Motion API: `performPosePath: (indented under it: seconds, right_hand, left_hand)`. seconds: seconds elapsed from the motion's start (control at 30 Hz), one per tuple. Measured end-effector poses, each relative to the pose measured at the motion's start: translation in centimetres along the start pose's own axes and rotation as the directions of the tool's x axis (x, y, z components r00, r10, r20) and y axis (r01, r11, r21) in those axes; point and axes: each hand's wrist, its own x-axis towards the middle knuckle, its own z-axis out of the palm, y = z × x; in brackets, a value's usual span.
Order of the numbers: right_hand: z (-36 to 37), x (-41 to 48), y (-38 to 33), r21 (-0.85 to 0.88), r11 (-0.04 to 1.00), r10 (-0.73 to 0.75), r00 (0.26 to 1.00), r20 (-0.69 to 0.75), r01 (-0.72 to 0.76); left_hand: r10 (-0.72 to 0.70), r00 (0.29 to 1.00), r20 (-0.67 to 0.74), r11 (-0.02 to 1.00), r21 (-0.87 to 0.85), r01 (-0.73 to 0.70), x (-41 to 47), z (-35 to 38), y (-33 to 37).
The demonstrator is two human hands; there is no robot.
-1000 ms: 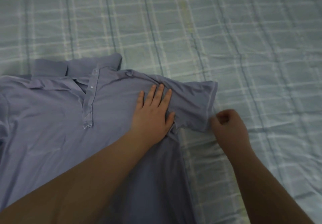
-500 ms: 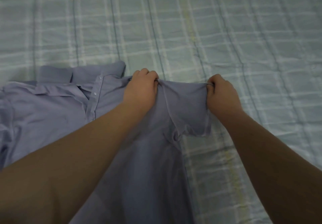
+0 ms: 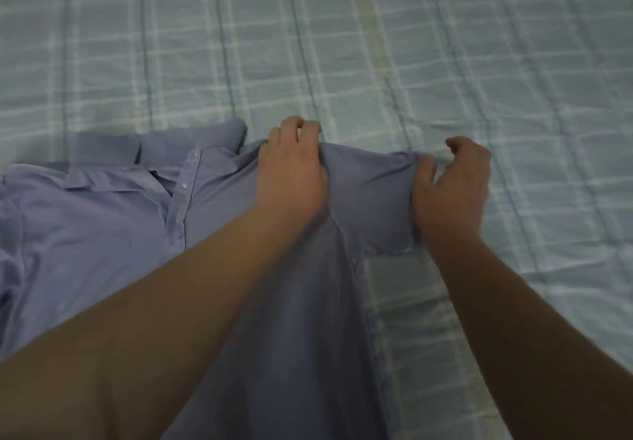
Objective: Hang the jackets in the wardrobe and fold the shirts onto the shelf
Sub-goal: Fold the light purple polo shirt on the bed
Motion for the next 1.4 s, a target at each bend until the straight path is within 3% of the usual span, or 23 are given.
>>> performPosePath:
  seconds: [0.07, 0.17, 0.27, 0.37, 0.47, 0.53, 0.6, 0.73, 0.83, 1.0, 1.2, 1.4]
  right_hand:
    - [-0.9, -2.9, -0.5, -0.006, 0.994, -0.110, 0.992, -0.056, 0.110]
    - [-0.7, -6.9, 0.5, -0.166, 0.925, -0.323, 0.938, 0.124, 0.341]
    - [0.2, -8.8, 2.9, -0.348, 0.864, -0.265, 0.916, 0.302, 0.364]
    - [0.4, -9.2, 4.2, -0.424, 0.830, -0.208, 0.906, 0.368, 0.363]
    - [0.2, -8.2, 3.2, -0.340, 0.888, -0.197, 0.924, 0.328, 0.311]
    - [-0.1, -6.0, 2.0, -0.116, 0.982, -0.118, 0.965, 0.236, 0.148]
    - [-0.2, -3.2, 1.2, 0.044, 0.998, 0.035, 0.986, 0.163, -0.043]
    - [-0.1, 0.5, 0.1, -0.082, 0.964, 0.266, 0.926, 0.267, -0.253]
    - [0.2, 0.7, -0.7, -0.137, 0.965, 0.259, 0.901, 0.347, -0.225]
    - [-1.2, -1.2, -2.4, -0.008, 0.983, 0.179, 0.946, 0.270, -0.183]
    - [-3.7, -4.7, -6.6, 0.011, 1.000, -0.015, 0.969, 0.245, 0.013]
    - [-1.1, -9.1, -13.4, 0.082, 0.996, -0.063, 0.923, 0.379, 0.034]
  left_hand:
    - [0.078, 0.997, -0.008, 0.996, -0.035, -0.078, -2.9, 0.0, 1.2]
    - [0.201, 0.975, 0.097, 0.979, 0.013, -0.204, -6.4, 1.1, 2.7]
    - [0.174, 0.964, 0.202, 0.975, 0.103, -0.198, -7.9, 3.0, 2.5]
    - [0.163, 0.960, 0.227, 0.964, 0.171, -0.204, -8.2, 4.3, 1.8]
    - [0.149, 0.958, 0.243, 0.965, 0.177, -0.195, -8.1, 4.5, 1.8]
    - [0.145, 0.959, 0.243, 0.969, 0.162, -0.187, -8.0, 4.2, 1.9]
    - [0.147, 0.962, 0.228, 0.976, 0.126, -0.179, -7.9, 3.5, 2.0]
    - [0.101, 0.976, 0.191, 0.990, 0.075, -0.117, -7.7, 1.9, 1.6]
    - [0.084, 0.975, 0.207, 0.994, 0.053, -0.097, -8.0, 1.0, 1.3]
    - [0.091, 0.974, 0.208, 0.996, -0.008, -0.092, -8.7, -0.8, 0.4]
    - [0.019, 0.980, 0.196, 1.000, -0.022, -0.015, -10.5, -3.0, -2.9]
    - [-0.039, 0.979, 0.198, 0.995, -0.084, 0.057, -11.8, -5.1, -5.8]
